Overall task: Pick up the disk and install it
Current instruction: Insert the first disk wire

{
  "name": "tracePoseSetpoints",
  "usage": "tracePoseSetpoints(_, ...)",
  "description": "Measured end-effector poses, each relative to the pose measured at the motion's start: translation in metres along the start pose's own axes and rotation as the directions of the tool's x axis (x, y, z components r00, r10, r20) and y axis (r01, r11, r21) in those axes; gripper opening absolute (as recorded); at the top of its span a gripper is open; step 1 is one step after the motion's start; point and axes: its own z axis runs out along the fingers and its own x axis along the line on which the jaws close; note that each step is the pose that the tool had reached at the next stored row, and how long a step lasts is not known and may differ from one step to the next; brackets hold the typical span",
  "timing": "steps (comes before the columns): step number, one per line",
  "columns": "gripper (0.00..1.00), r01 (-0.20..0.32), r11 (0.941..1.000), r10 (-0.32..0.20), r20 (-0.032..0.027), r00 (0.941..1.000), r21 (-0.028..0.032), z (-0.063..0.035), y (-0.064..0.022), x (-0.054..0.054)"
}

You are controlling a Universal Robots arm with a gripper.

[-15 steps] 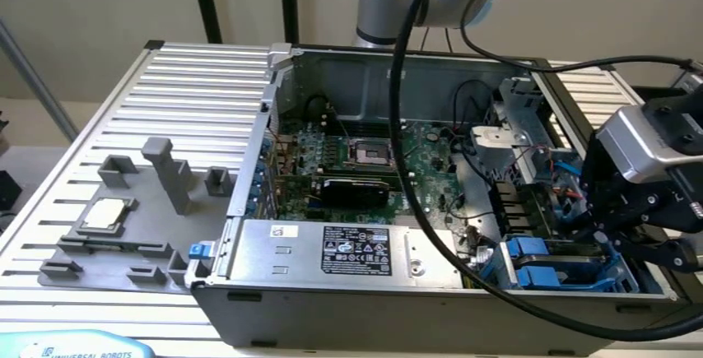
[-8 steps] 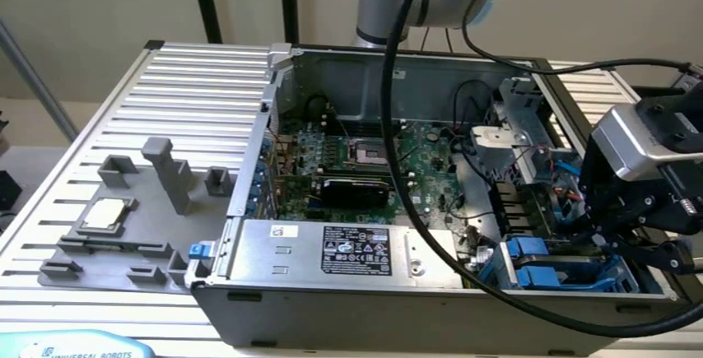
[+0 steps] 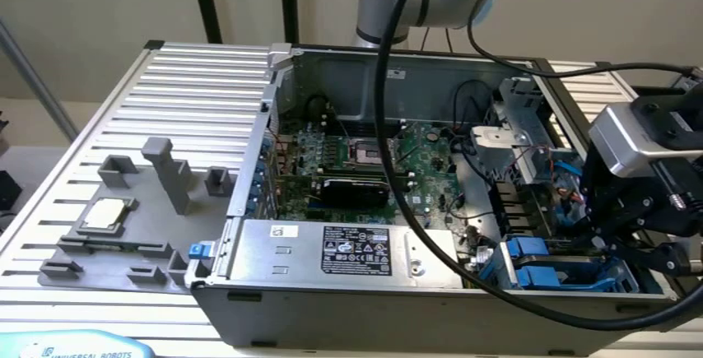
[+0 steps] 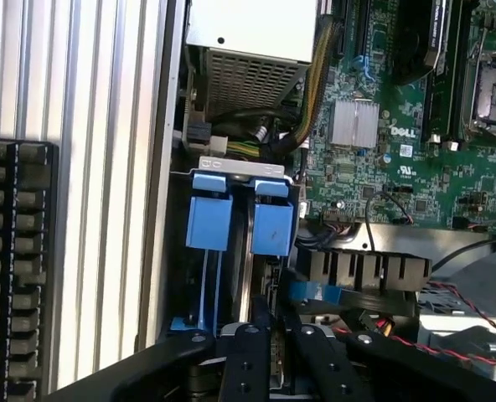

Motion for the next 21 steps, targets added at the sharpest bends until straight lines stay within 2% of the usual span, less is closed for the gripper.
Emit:
tracePoseSetpoints(3, 0.16, -0.024, 0.9997, 0.024, -0.0004, 0.9997, 0.0024, 0.0006, 0.0000, 0.0000)
tracePoseSetpoints(12, 0.16, -0.065, 0.9979, 0.065, -0.0046, 0.9979, 0.0047, 0.0028, -0.0002, -0.0013)
tracePoseSetpoints(21, 0.16, -0.089, 0.9960, 0.089, -0.0134, 0.9959, 0.0071, 0.0046, -0.0005, -0.0047)
